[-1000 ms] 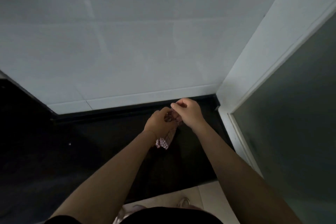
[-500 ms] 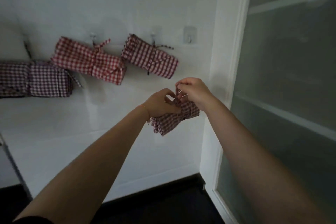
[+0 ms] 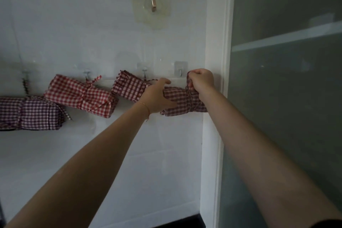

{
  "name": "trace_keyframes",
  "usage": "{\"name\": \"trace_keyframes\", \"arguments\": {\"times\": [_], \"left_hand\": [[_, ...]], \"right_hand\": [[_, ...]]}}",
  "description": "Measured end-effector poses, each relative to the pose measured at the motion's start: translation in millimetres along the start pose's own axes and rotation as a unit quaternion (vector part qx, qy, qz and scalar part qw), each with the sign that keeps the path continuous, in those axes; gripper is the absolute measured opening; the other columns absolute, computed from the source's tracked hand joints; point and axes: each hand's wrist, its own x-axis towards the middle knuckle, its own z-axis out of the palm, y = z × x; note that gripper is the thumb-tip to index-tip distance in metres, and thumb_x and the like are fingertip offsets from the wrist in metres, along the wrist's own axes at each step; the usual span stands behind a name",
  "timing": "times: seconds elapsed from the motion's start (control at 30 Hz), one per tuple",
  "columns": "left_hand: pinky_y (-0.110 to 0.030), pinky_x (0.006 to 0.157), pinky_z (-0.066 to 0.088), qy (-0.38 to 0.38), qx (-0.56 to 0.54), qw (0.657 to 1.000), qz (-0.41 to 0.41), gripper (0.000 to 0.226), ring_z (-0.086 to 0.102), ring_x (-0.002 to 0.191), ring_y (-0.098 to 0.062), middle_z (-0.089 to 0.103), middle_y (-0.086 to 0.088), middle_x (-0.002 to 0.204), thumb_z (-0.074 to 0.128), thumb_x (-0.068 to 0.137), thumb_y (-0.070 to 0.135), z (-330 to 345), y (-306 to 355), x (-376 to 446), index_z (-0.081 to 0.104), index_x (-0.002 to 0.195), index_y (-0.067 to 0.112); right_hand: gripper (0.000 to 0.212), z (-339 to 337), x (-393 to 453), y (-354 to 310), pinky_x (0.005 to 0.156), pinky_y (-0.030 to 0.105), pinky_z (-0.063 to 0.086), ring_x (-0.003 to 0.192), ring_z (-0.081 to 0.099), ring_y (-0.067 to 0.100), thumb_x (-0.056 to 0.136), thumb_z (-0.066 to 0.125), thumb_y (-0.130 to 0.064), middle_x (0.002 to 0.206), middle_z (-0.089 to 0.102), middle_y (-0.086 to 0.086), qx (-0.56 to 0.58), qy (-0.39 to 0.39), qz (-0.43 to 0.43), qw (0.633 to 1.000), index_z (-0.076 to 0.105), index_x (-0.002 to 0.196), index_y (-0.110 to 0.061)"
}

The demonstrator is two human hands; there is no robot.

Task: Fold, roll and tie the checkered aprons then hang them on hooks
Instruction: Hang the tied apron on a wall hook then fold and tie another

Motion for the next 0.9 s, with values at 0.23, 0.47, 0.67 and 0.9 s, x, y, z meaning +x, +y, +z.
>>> {"name": "trace_keyframes", "arguments": {"times": [0.23,0.47,0.67,0.9], "left_hand": [[-0.030,0.069,0.059,0.205,-0.184,0.961,-0.014,0.028,0.065,0.087,-0.017,0.066,-0.004,0.095,0.068,0.087,0.012,-15,17,38,0.055,0.110,0.021],[-0.017,0.049,0.045,0.208,-0.098,0.973,-0.018,0.022,0.055,0.072,-0.014,0.061,-0.003,0.088,0.049,0.097,0.003,3,-3,64,0.056,0.103,0.023],[-0.029,0.070,0.048,0.196,-0.033,0.980,0.019,0.025,0.058,0.085,-0.025,0.062,-0.010,0.095,0.043,0.095,-0.002,8,-9,73,0.056,0.099,0.020],[-0.034,0.080,0.052,0.201,-0.023,0.978,0.043,0.024,0.058,0.088,-0.019,0.063,-0.002,0.093,0.046,0.094,0.001,12,-8,77,0.057,0.100,0.022]], "right_hand": [[0.017,8,40,11,0.043,0.020,0.047,0.042,0.057,0.011,0.090,0.057,-0.007,0.066,0.069,0.007,-0.006,-0.021,0.026,0.999,0.072,0.095,-0.006],[0.015,24,55,20,0.042,0.020,0.044,0.055,0.059,0.017,0.090,0.055,-0.006,0.075,0.067,0.007,0.003,-0.059,-0.027,0.998,0.067,0.097,-0.011],[0.011,34,61,20,0.054,0.028,0.052,0.071,0.064,0.022,0.086,0.057,-0.012,0.089,0.071,0.008,-0.031,-0.065,-0.061,0.996,0.062,0.086,-0.022],[0.008,32,64,16,0.066,0.031,0.049,0.074,0.061,0.020,0.082,0.061,-0.015,0.074,0.060,-0.004,-0.103,-0.043,-0.081,0.990,0.056,0.078,-0.019]]}}
